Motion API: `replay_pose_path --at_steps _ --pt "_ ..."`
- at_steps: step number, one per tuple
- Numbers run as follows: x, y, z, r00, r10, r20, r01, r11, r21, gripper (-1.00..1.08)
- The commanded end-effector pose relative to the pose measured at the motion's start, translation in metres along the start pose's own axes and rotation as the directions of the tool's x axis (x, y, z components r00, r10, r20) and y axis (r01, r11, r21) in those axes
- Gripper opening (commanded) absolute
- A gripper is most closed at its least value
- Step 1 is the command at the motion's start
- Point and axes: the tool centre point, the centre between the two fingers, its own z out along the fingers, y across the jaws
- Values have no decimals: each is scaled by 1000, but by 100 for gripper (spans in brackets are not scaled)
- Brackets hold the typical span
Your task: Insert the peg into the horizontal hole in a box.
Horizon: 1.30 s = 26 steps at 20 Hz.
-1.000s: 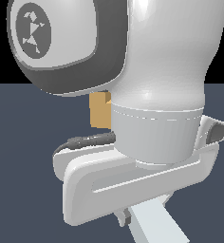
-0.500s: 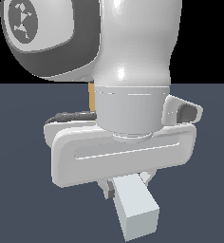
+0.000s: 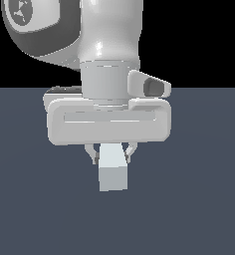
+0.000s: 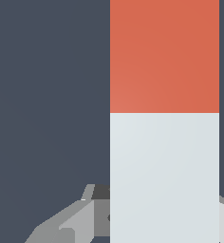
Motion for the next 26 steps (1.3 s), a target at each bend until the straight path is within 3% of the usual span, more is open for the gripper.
replay_pose_path --at_steps 1,14,26 --pt "17 -5 -11 999 44 0 -44 999 -4 -100" --pt "94 -20 -50 972 233 0 -233 972 -4 -100" --pt "125 -19 -65 953 304 0 -304 953 -4 -100"
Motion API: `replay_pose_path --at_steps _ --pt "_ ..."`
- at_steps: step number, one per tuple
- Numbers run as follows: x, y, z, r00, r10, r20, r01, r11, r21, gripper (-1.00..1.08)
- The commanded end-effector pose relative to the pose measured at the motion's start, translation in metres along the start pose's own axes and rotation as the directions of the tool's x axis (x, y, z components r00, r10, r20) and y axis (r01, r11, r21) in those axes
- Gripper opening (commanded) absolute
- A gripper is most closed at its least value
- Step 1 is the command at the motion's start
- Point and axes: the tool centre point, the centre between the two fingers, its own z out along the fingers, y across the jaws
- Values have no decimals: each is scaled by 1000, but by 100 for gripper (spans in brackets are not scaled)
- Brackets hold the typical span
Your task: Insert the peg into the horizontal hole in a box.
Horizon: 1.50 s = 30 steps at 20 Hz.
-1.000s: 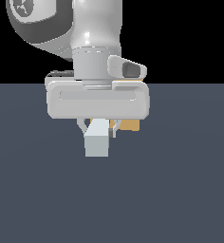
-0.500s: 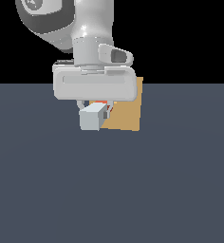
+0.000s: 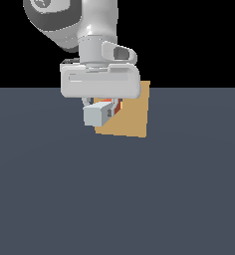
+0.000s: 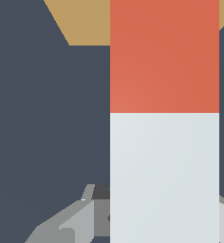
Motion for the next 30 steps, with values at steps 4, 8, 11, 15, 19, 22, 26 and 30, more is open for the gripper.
replay_pose_path --at_steps 4,8,11,15,19,22,26,30 --pt "3 1 -3 1000 8 -1 -8 1000 -3 -100" --pt "3 1 -2 1000 7 0 -7 1000 -1 -100" --pt "4 3 -5 1000 7 -3 -7 1000 -6 -100" --pt "4 1 -3 1000 7 -1 -7 1000 -2 -100" --pt "13 1 -3 1000 7 -1 -7 1000 -2 -100" --pt "28 1 -3 1000 7 -2 -7 1000 -3 -100" --pt "59 1 -4 1000 8 -3 -8 1000 -4 -100" --pt "92 1 -4 1000 8 -3 -8 1000 -5 -100"
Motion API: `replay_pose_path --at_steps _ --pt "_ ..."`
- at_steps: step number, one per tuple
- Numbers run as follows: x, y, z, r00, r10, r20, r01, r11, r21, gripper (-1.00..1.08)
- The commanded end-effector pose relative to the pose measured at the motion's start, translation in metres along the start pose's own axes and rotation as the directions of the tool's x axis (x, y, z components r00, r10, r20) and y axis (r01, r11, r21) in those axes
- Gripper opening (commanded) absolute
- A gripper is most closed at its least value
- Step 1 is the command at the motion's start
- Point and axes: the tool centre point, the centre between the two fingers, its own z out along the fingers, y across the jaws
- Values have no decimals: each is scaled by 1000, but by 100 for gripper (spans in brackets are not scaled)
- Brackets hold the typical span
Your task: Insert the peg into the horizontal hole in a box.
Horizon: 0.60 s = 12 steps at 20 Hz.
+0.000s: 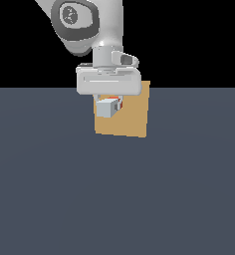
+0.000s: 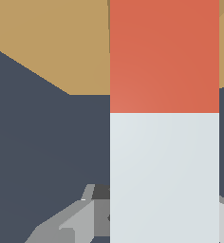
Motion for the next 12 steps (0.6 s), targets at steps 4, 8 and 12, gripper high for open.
replay_pose_path --at_steps 4,8,12 --pt "35 2 -3 1000 1 -2 -1 1000 -5 -100" --pt "44 3 -3 1000 1 -2 -1 1000 -5 -100" --pt "41 3 -3 1000 1 -2 -1 1000 -5 -100"
